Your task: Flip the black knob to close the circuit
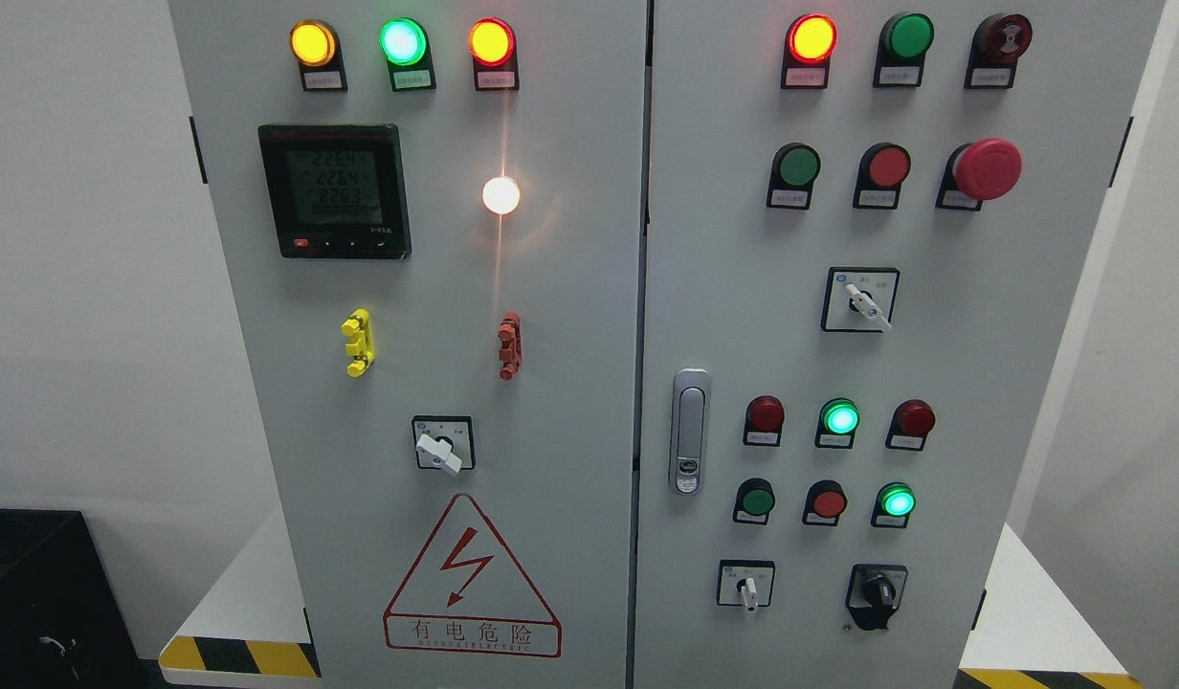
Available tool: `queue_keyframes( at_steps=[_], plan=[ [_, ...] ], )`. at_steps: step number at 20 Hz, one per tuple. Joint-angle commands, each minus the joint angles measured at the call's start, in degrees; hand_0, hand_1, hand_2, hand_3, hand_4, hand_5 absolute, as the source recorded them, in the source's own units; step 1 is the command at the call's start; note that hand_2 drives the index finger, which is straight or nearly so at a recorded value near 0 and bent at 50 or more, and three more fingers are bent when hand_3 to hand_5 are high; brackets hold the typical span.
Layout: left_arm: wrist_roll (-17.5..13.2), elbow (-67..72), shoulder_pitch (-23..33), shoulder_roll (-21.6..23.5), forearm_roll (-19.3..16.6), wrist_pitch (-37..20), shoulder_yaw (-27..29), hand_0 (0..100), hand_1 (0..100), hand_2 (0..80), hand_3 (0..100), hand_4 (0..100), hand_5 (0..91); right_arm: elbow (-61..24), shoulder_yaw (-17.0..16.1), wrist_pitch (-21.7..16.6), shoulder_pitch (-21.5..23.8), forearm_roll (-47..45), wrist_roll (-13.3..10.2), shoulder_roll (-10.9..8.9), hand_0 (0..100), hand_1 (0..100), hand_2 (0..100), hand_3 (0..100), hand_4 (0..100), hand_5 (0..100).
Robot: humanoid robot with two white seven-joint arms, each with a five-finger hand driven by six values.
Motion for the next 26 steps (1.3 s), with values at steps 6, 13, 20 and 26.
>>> queue_keyframes(
  at_steps=[6, 13, 20, 26],
  plan=[
    [0.0, -1.7, 1.3, 0.0, 0.0, 0.0, 0.0, 12, 56, 0.0, 0, 0, 0.0, 0.7, -0.1, -1.7, 0.0, -0.8, 1.2, 0.03, 0, 14, 0, 0, 0, 0],
    [0.0, -1.7, 1.3, 0.0, 0.0, 0.0, 0.0, 12, 56, 0.0, 0, 0, 0.0, -3.6, -0.5, -2.5, 0.2, -0.7, 0.8, 0.12, 0, 15, 0, 4, 0, 0],
    [0.0, -1.7, 1.3, 0.0, 0.0, 0.0, 0.0, 12, 56, 0.0, 0, 0, 0.0, -17.8, 1.2, -2.5, 4.0, 4.3, -3.1, 0.03, 0, 13, 43, 57, 47, 24],
    [0.0, -1.7, 1.3, 0.0, 0.0, 0.0, 0.0, 12, 56, 0.0, 0, 0, 0.0, -25.5, 1.0, -2.5, 4.2, 17.3, -7.7, 0.03, 0, 7, 64, 78, 68, 53]
  ],
)
